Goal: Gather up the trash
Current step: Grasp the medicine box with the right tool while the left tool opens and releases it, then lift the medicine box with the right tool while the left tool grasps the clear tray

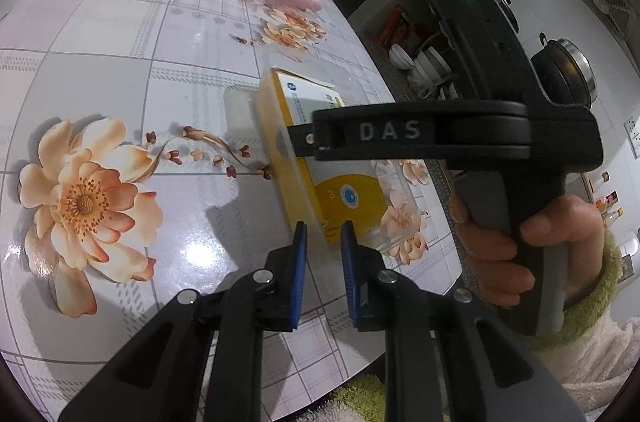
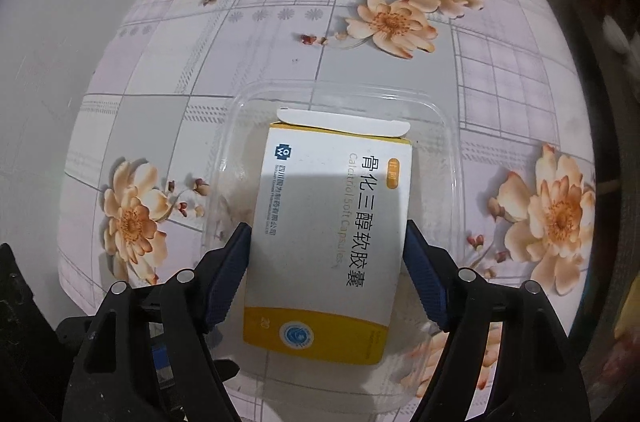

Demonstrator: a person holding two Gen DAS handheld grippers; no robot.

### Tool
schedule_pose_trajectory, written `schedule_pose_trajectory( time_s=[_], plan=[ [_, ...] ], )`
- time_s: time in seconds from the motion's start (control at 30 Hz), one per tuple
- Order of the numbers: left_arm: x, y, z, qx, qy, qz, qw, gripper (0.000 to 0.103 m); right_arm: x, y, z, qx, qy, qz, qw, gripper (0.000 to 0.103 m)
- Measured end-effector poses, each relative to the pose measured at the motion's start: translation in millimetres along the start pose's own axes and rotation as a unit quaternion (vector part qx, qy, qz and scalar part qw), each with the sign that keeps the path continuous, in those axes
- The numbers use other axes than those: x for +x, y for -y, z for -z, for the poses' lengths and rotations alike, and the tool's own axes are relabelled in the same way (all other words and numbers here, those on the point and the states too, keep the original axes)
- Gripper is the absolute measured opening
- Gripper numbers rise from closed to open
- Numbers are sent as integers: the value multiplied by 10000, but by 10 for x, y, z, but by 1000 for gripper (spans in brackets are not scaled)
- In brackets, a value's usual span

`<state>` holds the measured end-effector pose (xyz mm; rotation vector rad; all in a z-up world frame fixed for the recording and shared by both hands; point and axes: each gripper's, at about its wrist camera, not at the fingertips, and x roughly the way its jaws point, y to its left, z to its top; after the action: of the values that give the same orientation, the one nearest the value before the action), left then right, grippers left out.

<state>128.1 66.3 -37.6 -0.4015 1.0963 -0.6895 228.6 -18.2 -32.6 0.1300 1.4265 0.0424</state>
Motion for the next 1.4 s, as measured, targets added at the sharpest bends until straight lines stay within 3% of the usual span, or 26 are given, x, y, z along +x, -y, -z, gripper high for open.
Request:
schedule_pose_trajectory(
  time_s=[0.23, 0.47, 0.63, 0.77, 0.9, 0.97, 1.1, 1.23, 1.4],
  plan=[
    [-2, 27, -15, 25, -1, -39, 10000, 16, -35, 9, 5, -21, 117, -190, 9997, 68],
    [-9, -5, -2, -24, -76, -37, 10000, 17, -271, 178, 19, 106, 332, -825, 9960, 68],
    [-85, -32, -46, -70, 30, 15, 10000, 28, -408, 351, 13, 411, 399, -1713, 9836, 68],
    [-128, -89, -114, -167, 154, -106, 9997, 32, -591, 501, 37, 680, 647, -2282, 9691, 68],
    [-117, -104, -201, -180, 192, -230, 9994, 34, -961, 668, 103, 768, 1147, -2398, 9610, 68],
    [-72, -87, -257, -141, 185, -356, 9991, 34, -1193, 823, 192, 814, 1501, -2216, 9601, 68],
    [73, -74, -363, -107, 80, -662, 9977, 34, -1389, 1134, 413, 967, 1857, -1308, 9691, 69],
    [209, -45, -410, 48, 25, -982, 9952, 34, -1082, 1292, 601, 1112, 1450, -487, 9820, 69],
    [335, -26, -412, 175, -28, -1366, 9905, 30, -454, 1269, 769, 1187, 897, 82, 9888, 72]
  ],
)
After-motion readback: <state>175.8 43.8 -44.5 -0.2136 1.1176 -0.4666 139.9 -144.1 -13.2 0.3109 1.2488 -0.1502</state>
